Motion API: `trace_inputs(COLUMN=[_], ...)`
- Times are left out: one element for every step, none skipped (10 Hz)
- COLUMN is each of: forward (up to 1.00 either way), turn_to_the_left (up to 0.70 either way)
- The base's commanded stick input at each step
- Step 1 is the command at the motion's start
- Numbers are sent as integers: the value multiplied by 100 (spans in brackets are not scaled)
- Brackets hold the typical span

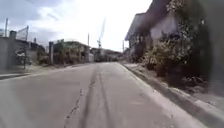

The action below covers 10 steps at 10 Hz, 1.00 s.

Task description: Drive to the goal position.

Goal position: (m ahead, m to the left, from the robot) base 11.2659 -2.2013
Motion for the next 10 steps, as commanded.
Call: trace_inputs(forward=[100, 100, 100, 100, 100, 100, 100, 100, 94, 60], turn_to_the_left=[0, 0, 0, 0, 0, 0, 0, 0, 0, 0])
